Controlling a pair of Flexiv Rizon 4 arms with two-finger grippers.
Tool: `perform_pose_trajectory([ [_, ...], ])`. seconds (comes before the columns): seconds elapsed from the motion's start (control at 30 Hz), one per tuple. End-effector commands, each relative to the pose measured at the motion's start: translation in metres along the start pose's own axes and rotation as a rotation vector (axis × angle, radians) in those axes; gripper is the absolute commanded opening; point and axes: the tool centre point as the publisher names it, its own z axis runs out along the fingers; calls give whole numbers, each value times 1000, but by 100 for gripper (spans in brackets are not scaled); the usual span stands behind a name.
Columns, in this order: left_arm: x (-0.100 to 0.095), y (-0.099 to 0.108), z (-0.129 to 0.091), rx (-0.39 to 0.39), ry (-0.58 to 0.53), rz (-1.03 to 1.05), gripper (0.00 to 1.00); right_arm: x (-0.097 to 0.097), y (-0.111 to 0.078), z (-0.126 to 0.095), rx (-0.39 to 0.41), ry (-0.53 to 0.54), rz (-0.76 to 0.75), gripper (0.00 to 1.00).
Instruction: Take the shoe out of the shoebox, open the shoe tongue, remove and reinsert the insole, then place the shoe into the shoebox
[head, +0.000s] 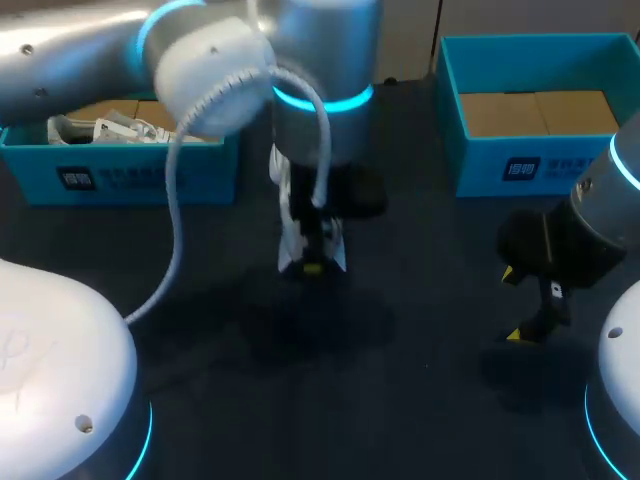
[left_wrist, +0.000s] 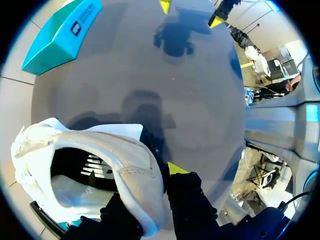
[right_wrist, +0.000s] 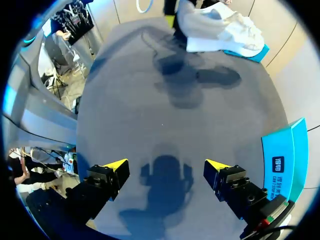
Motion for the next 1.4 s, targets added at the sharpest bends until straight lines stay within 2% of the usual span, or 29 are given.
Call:
perform_pose_trajectory([
  [0.03,-20,41,-37,44,19,5,0,1,0,2,1,-2,0,100],
  [0.2,-47,59,-64,37,12,3,0,1,0,2,1,-2,0,100],
  [0.43,-77,73,-96,44,16,3,0,1,0,2,1,-2,0,100],
  [0.6,-93,79,-111,36,21,16,0,1,0,2,1,-2,0,100],
  [0.73,-101,87,-131,9,27,58,0,1,0,2,1,-2,0,100],
  [1.27,-101,87,-131,9,27,58,0,1,0,2,1,-2,0,100],
  [1.3,-106,90,-128,17,74,58,0,1,0,2,1,-2,0,100],
  [1.4,-126,104,-130,14,100,63,0,1,0,2,1,-2,0,100],
])
